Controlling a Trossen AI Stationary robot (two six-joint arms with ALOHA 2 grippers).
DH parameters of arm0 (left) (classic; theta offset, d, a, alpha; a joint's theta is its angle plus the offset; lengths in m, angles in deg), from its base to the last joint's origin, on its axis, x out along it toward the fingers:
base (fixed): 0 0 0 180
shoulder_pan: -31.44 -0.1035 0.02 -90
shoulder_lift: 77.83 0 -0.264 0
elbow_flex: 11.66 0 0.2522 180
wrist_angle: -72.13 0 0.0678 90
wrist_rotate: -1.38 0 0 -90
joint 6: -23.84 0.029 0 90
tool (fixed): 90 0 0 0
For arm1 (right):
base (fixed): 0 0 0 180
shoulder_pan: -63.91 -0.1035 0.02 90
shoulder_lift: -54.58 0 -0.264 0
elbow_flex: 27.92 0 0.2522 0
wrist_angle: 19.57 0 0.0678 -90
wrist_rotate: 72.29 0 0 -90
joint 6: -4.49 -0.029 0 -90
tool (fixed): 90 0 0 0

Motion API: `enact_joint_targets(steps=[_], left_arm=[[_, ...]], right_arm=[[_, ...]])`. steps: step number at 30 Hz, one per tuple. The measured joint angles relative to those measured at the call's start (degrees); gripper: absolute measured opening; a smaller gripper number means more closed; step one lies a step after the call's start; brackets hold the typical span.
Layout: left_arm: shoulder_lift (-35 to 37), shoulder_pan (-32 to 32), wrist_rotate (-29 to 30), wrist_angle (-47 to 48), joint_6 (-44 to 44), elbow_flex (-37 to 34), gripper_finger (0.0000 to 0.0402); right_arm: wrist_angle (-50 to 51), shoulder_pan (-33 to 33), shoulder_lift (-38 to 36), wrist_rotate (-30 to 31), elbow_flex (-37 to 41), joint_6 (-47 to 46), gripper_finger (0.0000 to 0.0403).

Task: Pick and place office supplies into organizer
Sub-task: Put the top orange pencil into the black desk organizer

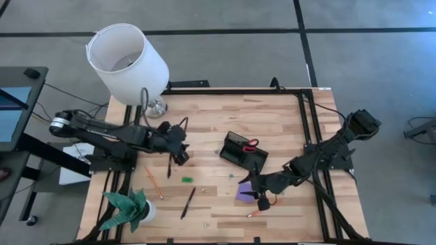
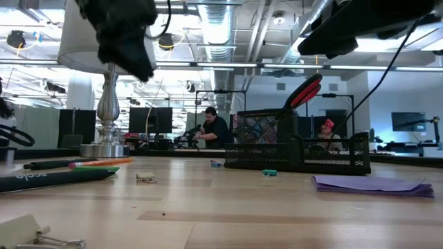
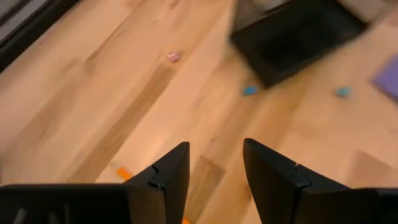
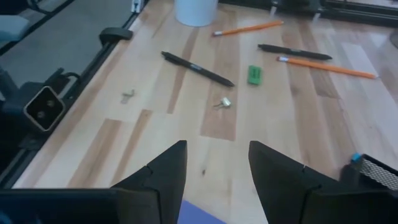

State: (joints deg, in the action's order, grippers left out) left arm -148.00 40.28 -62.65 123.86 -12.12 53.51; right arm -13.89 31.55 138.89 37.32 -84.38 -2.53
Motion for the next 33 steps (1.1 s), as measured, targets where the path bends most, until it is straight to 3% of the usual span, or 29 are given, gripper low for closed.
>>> enact_joint_targets(steps=[5, 11, 24, 33], left_arm=[[-4.82, 0.20, 3.68, 0.11, -9.80, -3.46, 0.0145], [-11.56, -0.64, 3.23, 0.10, -18.73, -6.20, 0.0145], [-20.69, -0.96, 3.90, 0.54, -26.47, -6.53, 0.0145], [-21.77, -0.74, 3.35, 0.44, -34.60, -10.27, 0.0145]], right_arm=[[0.30, 1.17, 0.00, -0.01, 0.00, 0.02, 0.0168], [0.42, 1.35, 0.00, -0.02, 0.00, 0.02, 0.0164], [0.37, 1.35, 0.00, -0.02, 0.00, 0.00, 0.0165], [0.27, 1.35, 0.00, -0.02, 0.00, -0.02, 0.0163]])
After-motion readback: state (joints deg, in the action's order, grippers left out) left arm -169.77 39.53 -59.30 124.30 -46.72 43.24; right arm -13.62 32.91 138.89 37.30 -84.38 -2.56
